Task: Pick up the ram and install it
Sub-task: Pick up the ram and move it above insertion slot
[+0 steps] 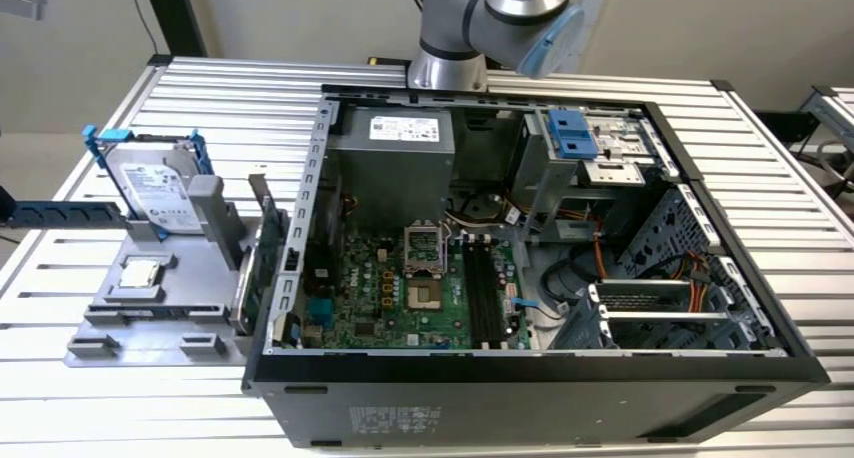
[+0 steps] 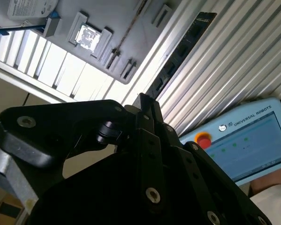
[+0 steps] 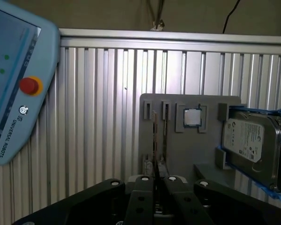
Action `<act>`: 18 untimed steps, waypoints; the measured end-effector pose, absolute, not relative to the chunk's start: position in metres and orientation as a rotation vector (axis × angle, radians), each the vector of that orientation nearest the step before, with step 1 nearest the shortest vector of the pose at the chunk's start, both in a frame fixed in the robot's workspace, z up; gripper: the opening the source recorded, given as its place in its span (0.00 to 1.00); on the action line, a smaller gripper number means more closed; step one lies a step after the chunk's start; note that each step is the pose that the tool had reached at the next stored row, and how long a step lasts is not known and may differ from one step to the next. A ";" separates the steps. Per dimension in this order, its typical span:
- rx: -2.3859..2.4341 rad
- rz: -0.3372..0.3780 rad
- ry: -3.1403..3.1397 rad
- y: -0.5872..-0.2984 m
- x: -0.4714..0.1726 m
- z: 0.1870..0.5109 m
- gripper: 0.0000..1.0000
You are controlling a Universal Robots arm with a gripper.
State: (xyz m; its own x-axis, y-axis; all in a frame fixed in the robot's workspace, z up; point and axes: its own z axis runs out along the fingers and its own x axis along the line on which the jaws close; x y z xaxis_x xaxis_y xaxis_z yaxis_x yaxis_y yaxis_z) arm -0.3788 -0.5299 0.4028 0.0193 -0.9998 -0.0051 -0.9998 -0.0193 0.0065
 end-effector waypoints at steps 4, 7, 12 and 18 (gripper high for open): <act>2.242 -0.013 -2.199 -0.530 -0.379 0.403 0.00; 2.242 -0.013 -2.199 -0.530 -0.376 0.403 0.00; 2.242 -0.013 -2.199 -0.530 -0.363 0.403 0.00; 2.242 -0.013 -2.199 -0.530 -0.345 0.403 0.00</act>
